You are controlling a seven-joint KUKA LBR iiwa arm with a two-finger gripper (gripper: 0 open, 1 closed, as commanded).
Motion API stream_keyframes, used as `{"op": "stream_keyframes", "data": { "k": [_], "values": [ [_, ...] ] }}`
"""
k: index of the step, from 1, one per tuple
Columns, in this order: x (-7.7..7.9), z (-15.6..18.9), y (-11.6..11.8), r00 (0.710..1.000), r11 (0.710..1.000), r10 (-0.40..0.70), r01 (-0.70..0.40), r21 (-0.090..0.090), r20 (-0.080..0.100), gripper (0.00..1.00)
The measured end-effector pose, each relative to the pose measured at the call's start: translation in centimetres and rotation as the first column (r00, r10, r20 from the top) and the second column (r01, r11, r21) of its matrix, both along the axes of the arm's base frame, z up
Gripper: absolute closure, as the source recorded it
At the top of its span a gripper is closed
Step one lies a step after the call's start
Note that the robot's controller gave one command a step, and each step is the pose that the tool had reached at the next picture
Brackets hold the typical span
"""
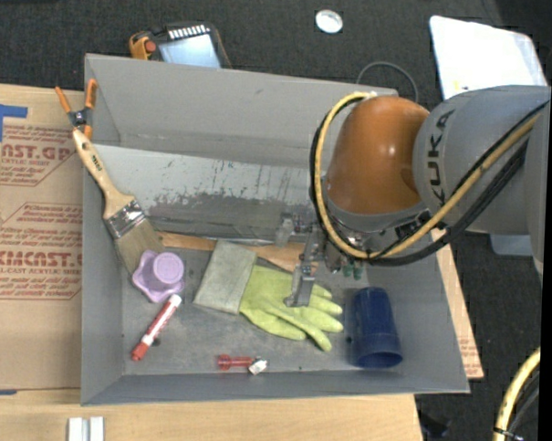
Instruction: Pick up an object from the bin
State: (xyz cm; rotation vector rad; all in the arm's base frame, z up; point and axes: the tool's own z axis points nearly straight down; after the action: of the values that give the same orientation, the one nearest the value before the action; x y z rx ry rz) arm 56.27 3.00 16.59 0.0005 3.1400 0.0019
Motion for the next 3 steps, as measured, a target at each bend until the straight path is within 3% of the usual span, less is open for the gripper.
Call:
{"op": "stream_keyframes", "data": {
  "k": [1, 2, 3],
  "values": [
    [0.0, 0.0, 0.0, 1.0, 1.0, 0.0, 0.0, 0.0, 0.0, 0.0],
    [-2.8, -0.7, -2.5, 0.995, 0.995, 0.104, -0.104, 0.001, 0.006, 0.0],
    [-3.0, -5.0, -5.1, 0.998, 0.998, 0.056, -0.056, 0.0, 0.004, 0.0]
  ]
}}
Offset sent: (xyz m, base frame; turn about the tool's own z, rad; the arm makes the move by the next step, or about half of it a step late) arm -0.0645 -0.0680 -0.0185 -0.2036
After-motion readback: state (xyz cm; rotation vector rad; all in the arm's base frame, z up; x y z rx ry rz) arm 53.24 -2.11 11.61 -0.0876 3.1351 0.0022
